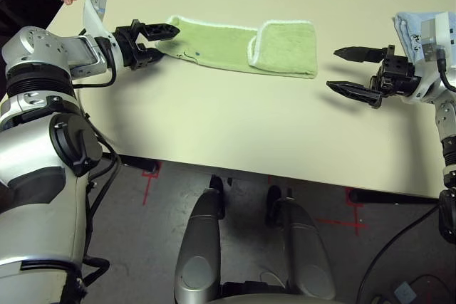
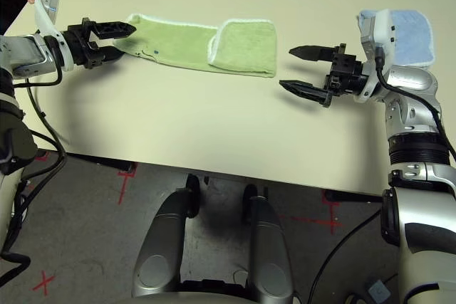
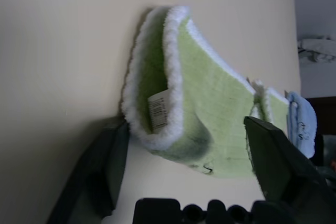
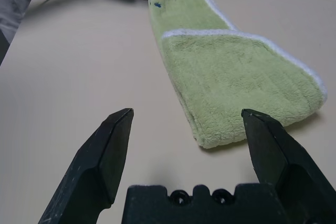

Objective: Fold the towel and set it aside.

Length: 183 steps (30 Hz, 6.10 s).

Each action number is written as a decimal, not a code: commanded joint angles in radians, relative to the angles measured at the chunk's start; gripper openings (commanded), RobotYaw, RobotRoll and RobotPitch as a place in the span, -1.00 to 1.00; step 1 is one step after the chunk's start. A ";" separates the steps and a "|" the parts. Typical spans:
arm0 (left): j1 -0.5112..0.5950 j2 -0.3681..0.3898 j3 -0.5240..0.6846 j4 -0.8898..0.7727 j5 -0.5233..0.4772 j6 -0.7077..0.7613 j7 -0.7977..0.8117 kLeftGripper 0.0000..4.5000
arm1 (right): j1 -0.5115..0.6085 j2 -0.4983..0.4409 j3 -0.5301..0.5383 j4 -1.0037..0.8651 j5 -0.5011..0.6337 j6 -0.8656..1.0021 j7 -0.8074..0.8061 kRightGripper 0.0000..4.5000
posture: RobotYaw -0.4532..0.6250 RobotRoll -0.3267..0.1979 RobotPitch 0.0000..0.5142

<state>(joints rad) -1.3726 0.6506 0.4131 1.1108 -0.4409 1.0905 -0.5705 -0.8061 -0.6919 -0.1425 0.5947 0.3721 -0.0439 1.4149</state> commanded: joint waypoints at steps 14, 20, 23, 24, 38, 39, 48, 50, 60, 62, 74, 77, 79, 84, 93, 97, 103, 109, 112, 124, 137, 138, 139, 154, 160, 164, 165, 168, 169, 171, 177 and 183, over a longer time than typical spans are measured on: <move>0.053 0.048 -0.227 -0.087 0.152 -0.142 -0.118 -0.98 | 0.019 -0.005 -0.016 0.012 0.006 0.006 -0.029 1.00 | 0.01 0.25 0.42; 0.068 0.099 -0.382 -0.203 0.221 -0.197 -0.290 -0.98 | 0.025 -0.019 -0.041 0.079 0.013 0.002 -0.031 1.00 | 0.02 0.25 0.41; 0.038 0.103 -0.385 -0.199 0.229 -0.204 -0.312 -0.98 | 0.032 -0.021 -0.048 0.095 0.015 -0.002 -0.020 1.00 | 0.03 0.25 0.41; 0.032 0.104 -0.388 -0.194 0.232 -0.208 -0.319 -0.98 | 0.033 -0.021 -0.047 0.094 0.016 -0.002 -0.017 1.00 | 0.03 0.25 0.41; -0.116 0.050 -0.477 -0.155 0.332 -0.421 -0.451 -0.98 | 0.015 -0.043 -0.042 0.186 -0.008 -0.079 -0.005 1.00 | 0.02 0.25 0.41; -0.126 0.041 -0.499 -0.165 0.345 -0.438 -0.481 -0.98 | 0.008 -0.041 -0.039 0.195 -0.010 -0.083 -0.004 1.00 | 0.03 0.25 0.41; -0.170 -0.032 -0.574 -0.302 0.334 -0.359 -0.675 -0.98 | -0.016 -0.030 -0.032 0.221 -0.015 -0.107 0.001 1.00 | 0.02 0.25 0.37; -0.169 -0.053 -0.568 -0.344 0.320 -0.331 -0.682 -0.98 | -0.017 -0.029 -0.032 0.223 -0.018 -0.110 0.001 1.00 | 0.02 0.25 0.36; -0.183 -0.201 -0.538 -0.402 0.283 -0.263 -0.609 -0.98 | -0.028 -0.025 -0.032 0.242 -0.026 -0.129 -0.005 1.00 | 0.04 0.25 0.32; -0.184 -0.232 -0.532 -0.393 0.285 -0.270 -0.582 -0.98 | -0.029 -0.021 -0.031 0.242 -0.027 -0.133 -0.006 1.00 | 0.03 0.25 0.32; -0.194 -0.310 -0.543 -0.378 0.259 -0.241 -0.579 -0.98 | -0.021 -0.020 -0.033 0.233 -0.029 -0.140 -0.013 1.00 | 0.01 0.25 0.31; -0.176 -0.321 -0.561 -0.373 0.266 -0.246 -0.578 -0.98 | -0.023 -0.021 -0.032 0.235 -0.030 -0.142 -0.014 1.00 | 0.01 0.25 0.31; -0.154 -0.340 -0.574 -0.368 0.272 -0.252 -0.564 -0.98 | -0.025 -0.021 -0.031 0.237 -0.032 -0.144 -0.016 1.00 | 0.01 0.25 0.31; -0.118 -0.413 -0.577 -0.344 0.293 -0.289 -0.479 -0.98 | -0.025 -0.018 -0.029 0.233 -0.034 -0.146 -0.021 1.00 | 0.00 0.25 0.31; -0.123 -0.467 -0.567 -0.251 0.305 -0.358 -0.406 -0.98 | -0.014 -0.021 -0.028 0.209 -0.032 -0.141 -0.024 1.00 | -0.02 0.25 0.30; -0.110 -0.460 -0.587 -0.276 0.305 -0.338 -0.447 -0.66 | -0.013 -0.025 -0.028 0.208 -0.034 -0.143 -0.026 1.00 | -0.03 0.25 0.30; -0.094 -0.400 -0.603 -0.399 0.247 -0.284 -0.626 0.36 | -0.039 -0.018 -0.021 0.240 -0.045 -0.150 -0.025 1.00 | -0.01 0.25 0.31; -0.031 -0.232 -0.530 -0.479 0.157 -0.445 -0.878 0.99 | -0.101 0.021 -0.012 0.287 -0.059 -0.153 -0.025 1.00 | -0.01 0.25 0.34; -0.019 -0.173 -0.491 -0.407 0.163 -0.576 -0.901 0.99 | -0.126 0.040 -0.011 0.307 -0.062 -0.158 -0.026 1.00 | 0.00 0.25 0.34; 0.096 -0.128 -0.397 -0.075 0.203 -1.241 -1.028 1.00 | -0.209 0.108 -0.009 0.334 -0.065 -0.118 -0.017 0.10 | 0.02 0.25 0.31; 0.046 -0.158 -0.384 0.071 0.254 -1.389 -0.997 1.00 | -0.198 0.116 0.005 0.263 -0.058 -0.085 -0.002 -0.99 | -0.02 0.25 0.25; 0.044 -0.160 -0.381 0.076 0.256 -1.393 -0.991 0.92 | -0.196 0.117 0.006 0.257 -0.057 -0.082 -0.002 -1.00 | -0.02 0.25 0.24; 0.042 -0.161 -0.380 0.080 0.259 -1.395 -0.984 0.82 | -0.196 0.119 0.007 0.251 -0.057 -0.079 -0.004 -1.00 | -0.02 0.25 0.24; -0.030 -0.236 -0.346 0.158 0.301 -1.384 -0.738 -1.00 | -0.308 0.247 0.009 0.339 -0.079 -0.114 -0.130 -1.00 | 0.00 0.25 0.26; -0.049 -0.312 -0.370 0.186 0.358 -1.382 -0.642 -1.00 | -0.397 0.307 0.042 0.488 -0.157 -0.160 -0.225 -1.00 | 0.01 0.25 0.28; -0.033 -0.334 -0.386 0.193 0.402 -1.378 -0.622 -1.00 | -0.413 0.309 0.061 0.537 -0.199 -0.157 -0.241 -1.00 | 0.00 0.25 0.29; -0.025 -0.335 -0.395 0.196 0.416 -1.373 -0.617 -1.00 | -0.406 0.308 0.067 0.545 -0.210 -0.156 -0.246 -1.00 | 0.00 0.25 0.29; 0.007 -0.334 -0.428 0.203 0.465 -1.355 -0.594 -1.00 | -0.373 0.305 0.069 0.559 -0.229 -0.157 -0.253 -1.00 | 0.00 0.25 0.30; 0.016 -0.332 -0.433 0.205 0.474 -1.347 -0.587 -1.00 | -0.363 0.304 0.068 0.561 -0.232 -0.157 -0.253 -1.00 | -0.01 0.25 0.31; 0.033 -0.326 -0.434 0.209 0.485 -1.323 -0.564 -1.00 | -0.337 0.302 0.065 0.560 -0.235 -0.152 -0.250 -1.00 | -0.01 0.25 0.31; 0.056 -0.297 -0.428 0.214 0.504 -1.300 -0.519 -1.00 | -0.268 0.296 0.072 0.542 -0.241 -0.141 -0.233 -1.00 | -0.03 0.25 0.32; 0.043 -0.277 -0.399 0.206 0.479 -1.303 -0.553 -1.00 | -0.271 0.277 0.060 0.536 -0.232 -0.137 -0.230 -1.00 | -0.02 0.25 0.34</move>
<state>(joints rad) -1.3445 0.3711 0.0049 1.3081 0.0388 -0.2221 -1.1053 -1.1109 -0.3944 -0.0897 1.1105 0.1549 -0.1977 1.1708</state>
